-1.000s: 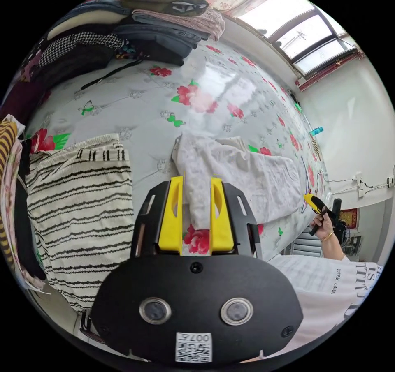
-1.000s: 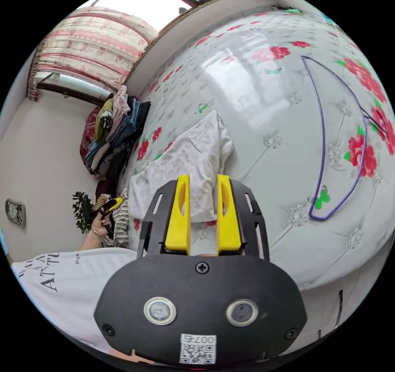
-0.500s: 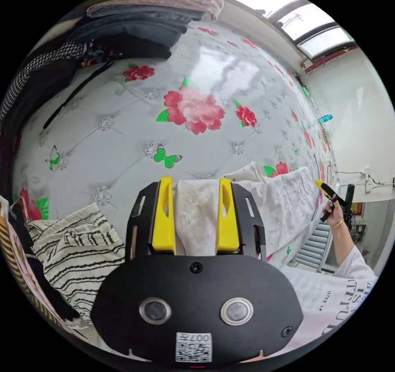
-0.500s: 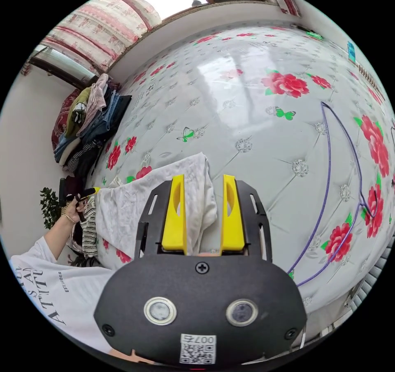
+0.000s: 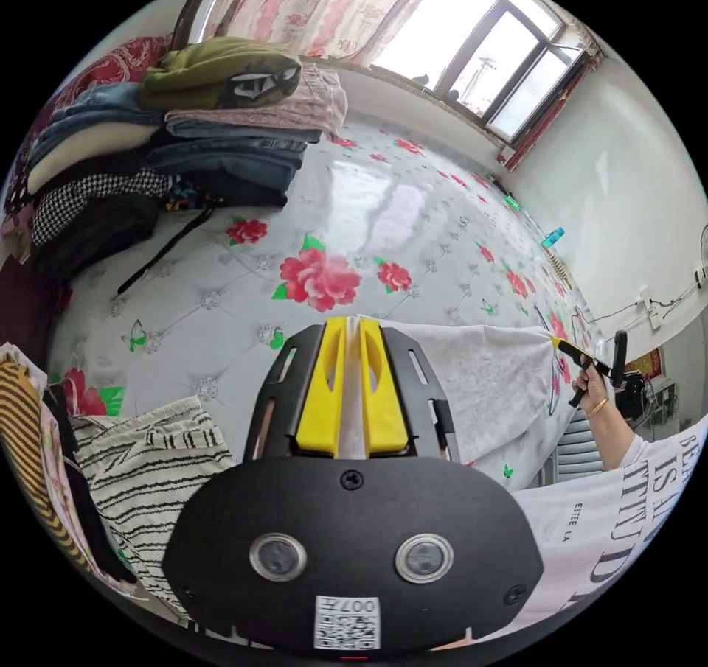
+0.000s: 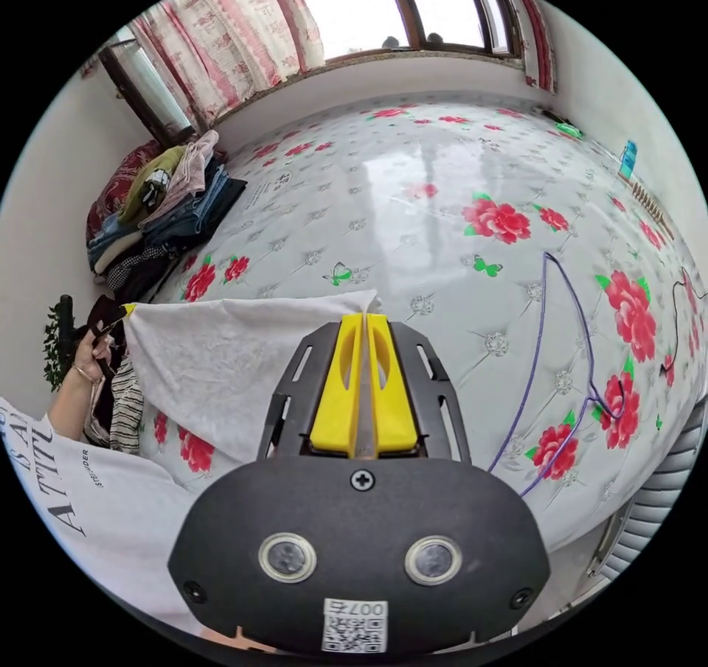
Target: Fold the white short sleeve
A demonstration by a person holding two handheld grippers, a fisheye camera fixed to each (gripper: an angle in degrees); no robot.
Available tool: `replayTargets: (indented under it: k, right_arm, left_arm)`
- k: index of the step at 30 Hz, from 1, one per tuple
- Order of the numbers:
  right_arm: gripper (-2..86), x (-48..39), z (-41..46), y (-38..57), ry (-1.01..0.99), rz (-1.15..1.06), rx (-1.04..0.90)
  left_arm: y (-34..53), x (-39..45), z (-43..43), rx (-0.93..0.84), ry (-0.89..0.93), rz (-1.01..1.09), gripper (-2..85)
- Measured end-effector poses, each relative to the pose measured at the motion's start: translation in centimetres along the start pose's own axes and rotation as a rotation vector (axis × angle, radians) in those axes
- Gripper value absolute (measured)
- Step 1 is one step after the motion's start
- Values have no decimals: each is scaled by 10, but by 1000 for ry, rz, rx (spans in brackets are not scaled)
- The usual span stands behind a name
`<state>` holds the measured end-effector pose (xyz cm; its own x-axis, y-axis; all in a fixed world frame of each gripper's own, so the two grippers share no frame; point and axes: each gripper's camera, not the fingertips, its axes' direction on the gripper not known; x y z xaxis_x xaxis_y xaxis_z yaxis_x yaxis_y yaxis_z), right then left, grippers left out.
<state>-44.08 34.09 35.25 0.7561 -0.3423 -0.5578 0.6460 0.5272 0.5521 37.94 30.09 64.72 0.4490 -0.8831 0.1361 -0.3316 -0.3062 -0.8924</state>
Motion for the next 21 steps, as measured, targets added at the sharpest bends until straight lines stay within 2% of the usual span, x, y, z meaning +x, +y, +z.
replayTargets:
  k: [3,6,7,13,20,21]
  right_arm:
    - [8,20,13,-5,13,54,5]
    - [33,48,57,7,2,165,-105]
    - [41,52,61,11,7,185,-124]
    - [94,80,26,102,-161,275,-70]
    - [112,104,37,243,-363,565,-152]
    - [112,102,38,259,-383,594,-118]
  left_arm:
    - [-30,-5,49,-56,-6,-14,42]
    - [-32,-20,117,-316,-88,-121,64]
    - [-27,-23,121,-333,-114,-154,63]
    - [34,-12,50,-143,-117,-61,53]
    - [119,-28,12,-232,-23,-174,48]
    - [130,-31,9,-242,-16,-194,47]
